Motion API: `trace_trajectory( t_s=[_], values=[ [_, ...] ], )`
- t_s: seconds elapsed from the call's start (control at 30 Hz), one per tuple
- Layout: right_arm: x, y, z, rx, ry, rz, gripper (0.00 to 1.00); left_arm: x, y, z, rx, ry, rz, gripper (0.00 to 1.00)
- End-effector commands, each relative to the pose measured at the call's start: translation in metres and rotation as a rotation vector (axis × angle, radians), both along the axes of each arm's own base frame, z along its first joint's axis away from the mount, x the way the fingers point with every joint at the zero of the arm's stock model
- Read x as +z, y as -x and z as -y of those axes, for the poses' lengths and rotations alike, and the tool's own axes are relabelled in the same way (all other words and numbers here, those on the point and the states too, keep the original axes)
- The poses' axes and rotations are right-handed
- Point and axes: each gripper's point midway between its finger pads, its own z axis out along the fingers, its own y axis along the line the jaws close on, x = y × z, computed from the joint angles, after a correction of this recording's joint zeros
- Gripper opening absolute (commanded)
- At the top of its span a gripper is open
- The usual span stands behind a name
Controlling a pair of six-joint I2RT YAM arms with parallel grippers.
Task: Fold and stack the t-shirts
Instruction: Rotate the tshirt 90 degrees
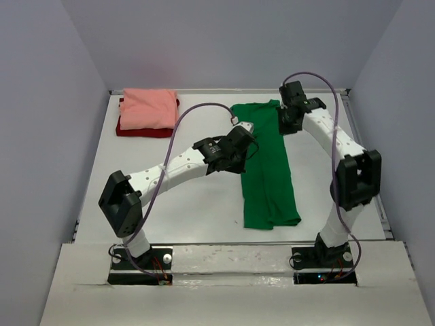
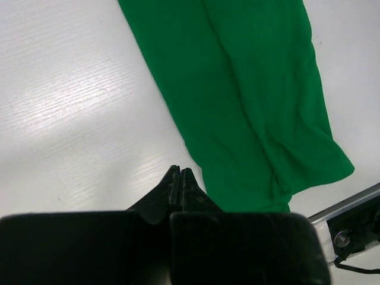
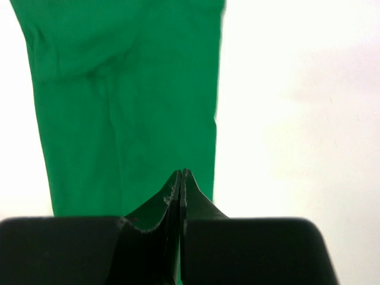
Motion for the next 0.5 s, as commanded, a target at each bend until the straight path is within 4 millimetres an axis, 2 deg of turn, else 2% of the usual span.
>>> trace_trajectory(
  t_s=[0.0, 0.03, 0.07, 0.1, 0.17, 0.2, 0.27, 0.4, 0.47],
  values=[
    [-0.013, 0.068, -0.001, -0.057, -0.086, -0.007, 0.0, 0.028, 0.001, -0.011, 0.023, 0.072, 0.064, 0.0],
    [-0.024, 0.095, 0.0, -0.079, -0.117, -0.024, 0.0, 0.028, 0.002, -0.013, 0.026, 0.075, 0.064, 0.0],
    [-0.03, 0.109, -0.002, -0.083, -0.125, -0.035, 0.0, 0.028, 0.001, -0.014, 0.028, 0.072, 0.067, 0.0],
    [-0.025, 0.119, 0.0, -0.11, -0.148, -0.011, 0.0, 0.026, 0.002, -0.017, 0.034, 0.065, 0.066, 0.0],
    [-0.034, 0.139, -0.004, -0.101, -0.158, -0.039, 0.0, 0.024, 0.001, -0.02, 0.046, 0.064, 0.068, 0.0],
    [-0.046, 0.156, -0.008, -0.094, -0.154, -0.077, 0.0, 0.022, 0.003, -0.022, 0.048, 0.071, 0.066, 0.0],
    [-0.047, 0.173, -0.014, -0.081, -0.155, -0.087, 0.0, 0.022, 0.005, -0.022, 0.047, 0.083, 0.062, 0.0],
    [-0.066, 0.215, -0.038, -0.057, -0.151, -0.15, 0.0, 0.022, 0.007, -0.023, 0.045, 0.092, 0.063, 0.0],
    [-0.073, 0.225, -0.043, -0.054, -0.145, -0.165, 0.0, 0.024, 0.007, -0.023, 0.044, 0.092, 0.064, 0.0]
  ],
)
